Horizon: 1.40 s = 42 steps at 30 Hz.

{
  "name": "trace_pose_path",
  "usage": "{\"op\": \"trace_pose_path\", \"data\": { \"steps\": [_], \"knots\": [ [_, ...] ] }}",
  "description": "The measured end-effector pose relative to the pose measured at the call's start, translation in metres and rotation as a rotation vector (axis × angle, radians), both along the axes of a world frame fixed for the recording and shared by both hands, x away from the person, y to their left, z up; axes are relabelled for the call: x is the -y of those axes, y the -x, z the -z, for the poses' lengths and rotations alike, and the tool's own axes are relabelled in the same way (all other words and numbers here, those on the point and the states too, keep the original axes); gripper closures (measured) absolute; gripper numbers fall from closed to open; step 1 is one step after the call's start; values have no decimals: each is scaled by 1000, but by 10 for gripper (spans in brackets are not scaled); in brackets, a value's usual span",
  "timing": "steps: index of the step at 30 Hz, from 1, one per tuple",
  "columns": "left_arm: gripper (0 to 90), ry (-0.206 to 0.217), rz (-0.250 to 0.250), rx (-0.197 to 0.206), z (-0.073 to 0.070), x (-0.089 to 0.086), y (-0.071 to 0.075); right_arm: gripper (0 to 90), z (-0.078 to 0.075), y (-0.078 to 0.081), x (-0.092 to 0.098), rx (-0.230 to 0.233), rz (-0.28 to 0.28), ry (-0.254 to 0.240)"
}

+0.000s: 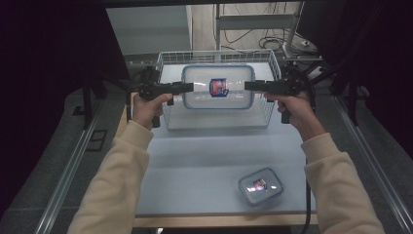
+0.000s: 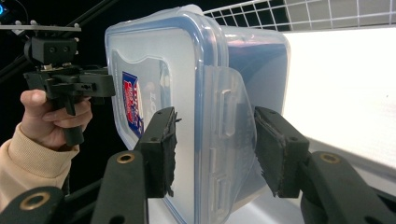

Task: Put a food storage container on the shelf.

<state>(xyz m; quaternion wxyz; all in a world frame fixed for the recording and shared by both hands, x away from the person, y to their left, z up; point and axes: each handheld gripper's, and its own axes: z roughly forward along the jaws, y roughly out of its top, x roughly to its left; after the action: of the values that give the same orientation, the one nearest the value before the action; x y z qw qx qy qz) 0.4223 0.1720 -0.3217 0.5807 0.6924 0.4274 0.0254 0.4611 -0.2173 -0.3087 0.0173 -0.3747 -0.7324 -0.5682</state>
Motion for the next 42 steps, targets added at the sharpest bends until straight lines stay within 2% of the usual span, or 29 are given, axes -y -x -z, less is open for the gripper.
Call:
{"op": "trace_pose_path", "data": {
  "steps": [9, 12, 18, 22, 28, 30, 34, 36, 39, 42],
  "knots": [
    [492, -1, -3, 16, -8, -4, -19, 507, -12, -21, -4, -10, -4, 3],
    [492, -1, -3, 12, -11, -4, -22, 507, -15, -24, -5, 1, -1, 11],
    [490, 1, -15, 1, -17, -3, -34, 507, -22, -39, -5, -12, -6, 10],
    [490, 2, -1, 2, -15, -4, -42, 507, -26, -43, -6, -8, -2, 25],
    [489, 20, -6, -13, -13, -3, -52, 507, -31, -54, -6, -7, 3, 36],
    [489, 36, -17, -21, -10, -3, -57, 507, -30, -60, -7, -11, 6, 34],
    [486, 21, -25, -41, -4, -4, -71, 503, -21, -73, -8, -40, 18, 24],
    [483, 28, -36, -49, -2, -4, -76, 502, -14, -80, -9, -56, 25, 18],
    [484, 27, -36, -49, -3, -5, -79, 502, -11, -83, -9, -59, 26, 8],
    [493, 61, -36, -74, -1, -6, -84, 486, -10, -85, -9, -63, 42, 3]
  ]
}}
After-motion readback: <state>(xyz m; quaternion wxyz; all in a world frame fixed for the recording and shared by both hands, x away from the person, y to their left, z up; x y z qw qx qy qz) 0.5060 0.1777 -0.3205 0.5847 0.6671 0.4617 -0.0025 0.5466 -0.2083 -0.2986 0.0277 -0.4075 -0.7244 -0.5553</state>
